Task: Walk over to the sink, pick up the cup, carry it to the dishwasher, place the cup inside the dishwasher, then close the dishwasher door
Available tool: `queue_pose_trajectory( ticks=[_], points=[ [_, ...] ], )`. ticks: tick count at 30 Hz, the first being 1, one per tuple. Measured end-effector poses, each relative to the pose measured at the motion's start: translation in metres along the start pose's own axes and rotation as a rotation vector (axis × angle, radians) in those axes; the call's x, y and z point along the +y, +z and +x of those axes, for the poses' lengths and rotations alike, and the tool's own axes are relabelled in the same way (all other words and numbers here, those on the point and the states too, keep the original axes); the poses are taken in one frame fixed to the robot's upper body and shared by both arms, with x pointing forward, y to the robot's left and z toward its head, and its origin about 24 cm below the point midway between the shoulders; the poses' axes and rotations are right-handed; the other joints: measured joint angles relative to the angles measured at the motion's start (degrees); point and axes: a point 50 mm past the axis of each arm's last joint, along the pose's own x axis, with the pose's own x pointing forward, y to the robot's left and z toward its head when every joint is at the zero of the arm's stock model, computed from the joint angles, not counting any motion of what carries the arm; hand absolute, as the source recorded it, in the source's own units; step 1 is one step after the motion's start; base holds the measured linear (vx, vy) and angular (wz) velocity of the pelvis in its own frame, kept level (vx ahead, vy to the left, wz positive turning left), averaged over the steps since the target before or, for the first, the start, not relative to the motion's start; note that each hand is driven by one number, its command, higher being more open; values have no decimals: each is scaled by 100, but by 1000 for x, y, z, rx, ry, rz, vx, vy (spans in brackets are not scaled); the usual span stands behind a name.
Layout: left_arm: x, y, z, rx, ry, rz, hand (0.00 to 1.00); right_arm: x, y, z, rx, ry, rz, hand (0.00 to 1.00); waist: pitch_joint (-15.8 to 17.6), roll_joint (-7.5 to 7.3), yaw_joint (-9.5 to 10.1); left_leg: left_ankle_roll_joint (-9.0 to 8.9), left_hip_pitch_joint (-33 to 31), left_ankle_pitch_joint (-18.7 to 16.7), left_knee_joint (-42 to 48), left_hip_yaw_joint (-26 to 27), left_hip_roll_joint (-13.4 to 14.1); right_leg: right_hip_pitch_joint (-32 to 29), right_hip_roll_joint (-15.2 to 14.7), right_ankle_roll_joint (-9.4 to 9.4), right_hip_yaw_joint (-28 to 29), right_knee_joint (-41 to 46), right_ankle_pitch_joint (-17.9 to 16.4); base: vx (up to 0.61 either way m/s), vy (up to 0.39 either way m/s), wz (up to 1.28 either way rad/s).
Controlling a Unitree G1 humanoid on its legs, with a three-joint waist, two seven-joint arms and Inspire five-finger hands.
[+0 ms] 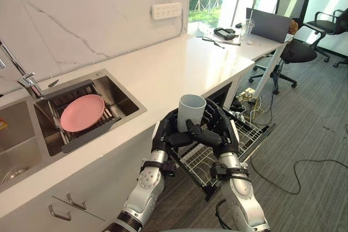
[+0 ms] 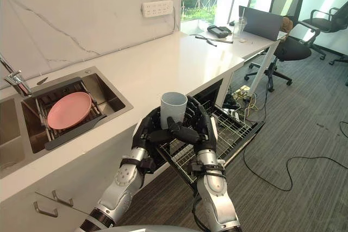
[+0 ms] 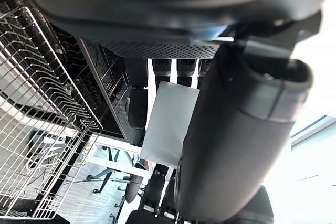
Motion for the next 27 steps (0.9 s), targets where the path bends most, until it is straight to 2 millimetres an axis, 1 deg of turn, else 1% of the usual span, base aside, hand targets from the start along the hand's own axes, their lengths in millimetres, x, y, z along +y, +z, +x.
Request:
queue_pose_trajectory(
  ticks=[5,13,14,21,27],
  points=[
    [3,0,0,-1,7,-18,30,-6,5,4,-14,2,-28,30,0,-1,13,-1,-27,-1,21,-18,8,-9,8,-6,-15,0,4,0,0,0],
    [3,2,0,-8,5,-18,30,-6,4,4,-8,3,9,30,1,-1,36,-3,-44,-2,23,-21,19,-19,20,-12,-18,-2,8,0,0,0],
    [3,2,0,-9,5,-18,30,-6,4,4,-9,3,10,90,1,-1,36,-3,-44,-2,23,-21,19,-19,20,-12,-18,-2,8,0,0,0],
    [1,5,-2,-23,0,-28,30,-8,7,6,-29,-7,35,90,1,0,33,-3,-42,-2,23,-20,21,-19,21,-12,-17,-2,8,0,0,0],
    [-1,6,-2,-27,11,-54,30,-5,7,6,-35,-12,57,90,1,-1,24,-5,-23,-3,1,-13,-22,-25,17,-8,-11,5,6,0,0,0]
  ],
)
